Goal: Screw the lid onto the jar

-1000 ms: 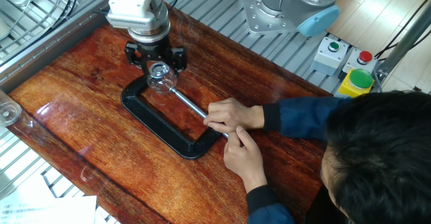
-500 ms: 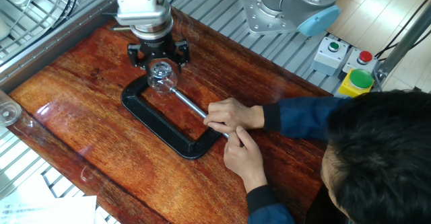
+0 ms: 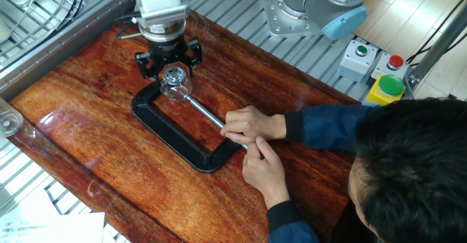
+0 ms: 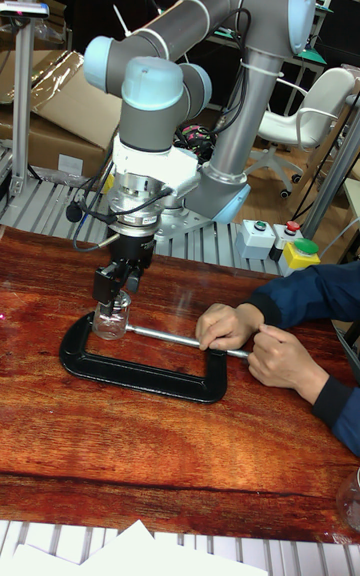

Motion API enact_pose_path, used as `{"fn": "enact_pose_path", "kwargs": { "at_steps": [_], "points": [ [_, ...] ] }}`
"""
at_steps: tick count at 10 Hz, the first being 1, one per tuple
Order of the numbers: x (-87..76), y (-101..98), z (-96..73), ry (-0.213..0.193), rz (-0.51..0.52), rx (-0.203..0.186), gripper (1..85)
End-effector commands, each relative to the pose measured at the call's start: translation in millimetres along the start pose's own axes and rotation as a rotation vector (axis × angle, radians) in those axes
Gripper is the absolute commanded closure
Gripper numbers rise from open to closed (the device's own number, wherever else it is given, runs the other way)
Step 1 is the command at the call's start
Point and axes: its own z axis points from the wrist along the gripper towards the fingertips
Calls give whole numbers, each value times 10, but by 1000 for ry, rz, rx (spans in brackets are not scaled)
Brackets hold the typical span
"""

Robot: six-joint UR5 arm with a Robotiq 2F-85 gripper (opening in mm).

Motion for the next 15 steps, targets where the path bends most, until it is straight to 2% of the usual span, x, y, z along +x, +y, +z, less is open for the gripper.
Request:
{"fn": "enact_pose_path", "kwargs": {
  "at_steps": [1,3,5,6,8,10,11,13,14,15],
  "points": [
    [86,45,34,-15,-99,-15,117],
    [119,63,38,-12,-123,-17,110],
    [137,48,44,-9,-120,-9,167],
    [165,26,45,3,-109,0,227],
    [222,-33,48,26,-75,21,460],
    [226,-82,28,45,-41,34,597],
    [205,-45,26,48,-6,24,607],
    [114,83,98,31,125,5,690],
    [87,126,103,22,204,-24,683],
    [90,79,75,17,279,-26,673]
  ]
}}
